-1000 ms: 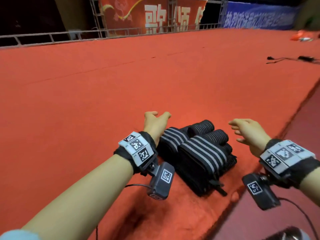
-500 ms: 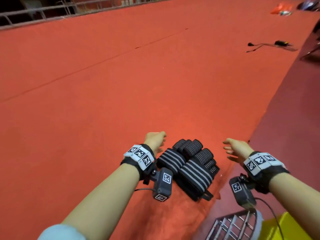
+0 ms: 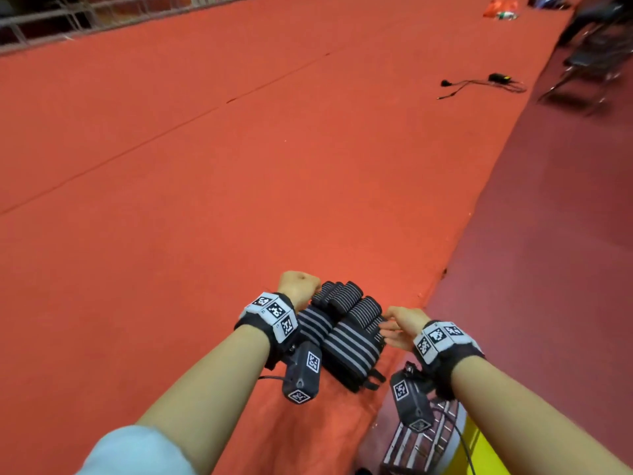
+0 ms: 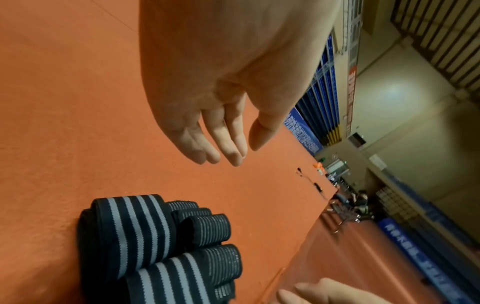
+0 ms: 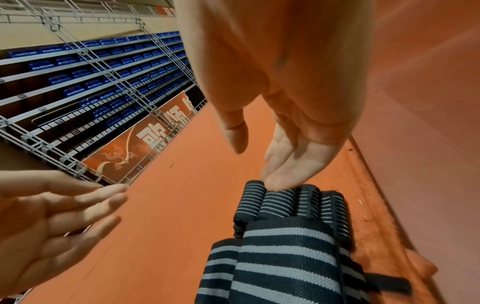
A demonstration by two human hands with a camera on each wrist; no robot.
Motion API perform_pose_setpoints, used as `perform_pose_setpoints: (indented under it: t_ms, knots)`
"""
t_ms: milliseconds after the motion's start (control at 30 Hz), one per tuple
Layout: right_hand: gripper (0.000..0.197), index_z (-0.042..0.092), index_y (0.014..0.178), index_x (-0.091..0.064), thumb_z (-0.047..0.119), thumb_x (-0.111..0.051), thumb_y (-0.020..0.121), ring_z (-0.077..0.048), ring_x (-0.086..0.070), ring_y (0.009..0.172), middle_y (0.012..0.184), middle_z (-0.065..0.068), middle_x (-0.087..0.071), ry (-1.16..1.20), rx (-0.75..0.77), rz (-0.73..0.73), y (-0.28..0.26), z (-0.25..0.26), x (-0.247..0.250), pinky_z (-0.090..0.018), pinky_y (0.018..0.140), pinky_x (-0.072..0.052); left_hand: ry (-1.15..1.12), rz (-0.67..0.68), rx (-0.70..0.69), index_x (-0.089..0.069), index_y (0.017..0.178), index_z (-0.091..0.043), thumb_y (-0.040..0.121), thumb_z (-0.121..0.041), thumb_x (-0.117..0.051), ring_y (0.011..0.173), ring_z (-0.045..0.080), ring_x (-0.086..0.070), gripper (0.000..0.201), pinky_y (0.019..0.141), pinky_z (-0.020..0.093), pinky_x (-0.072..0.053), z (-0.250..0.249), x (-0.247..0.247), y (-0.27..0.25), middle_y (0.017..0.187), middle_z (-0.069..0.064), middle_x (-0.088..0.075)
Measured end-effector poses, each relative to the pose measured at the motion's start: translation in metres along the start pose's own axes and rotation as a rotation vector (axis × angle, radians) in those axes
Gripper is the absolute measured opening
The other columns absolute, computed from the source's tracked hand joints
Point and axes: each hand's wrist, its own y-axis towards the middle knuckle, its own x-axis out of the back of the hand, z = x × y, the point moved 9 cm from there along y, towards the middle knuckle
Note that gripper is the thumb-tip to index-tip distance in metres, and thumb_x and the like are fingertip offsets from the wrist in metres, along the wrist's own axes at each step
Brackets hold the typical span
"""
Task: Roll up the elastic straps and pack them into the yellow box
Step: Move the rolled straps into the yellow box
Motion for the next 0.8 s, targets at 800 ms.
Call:
perform_pose_setpoints:
  t_ms: [800]
  knots:
    - [0.03,0.004,0.094,-0.058,0.03,-0.069,0.088,-0.014,-0.067,0.079,0.094,-0.009,-0.068,-0.138,-0.138,0.118,0.149,-0.022,-0.024,-0.019,0.054,-0.054,0.662,0.431,0.133,-0.059,0.099,-0.01,0.076,-0.011,-0.079,0.099,0.026,-0.064,0.03,0.093,0.038,-0.052,0.055,-0.14,0.177,0.1,0.009,-0.066]
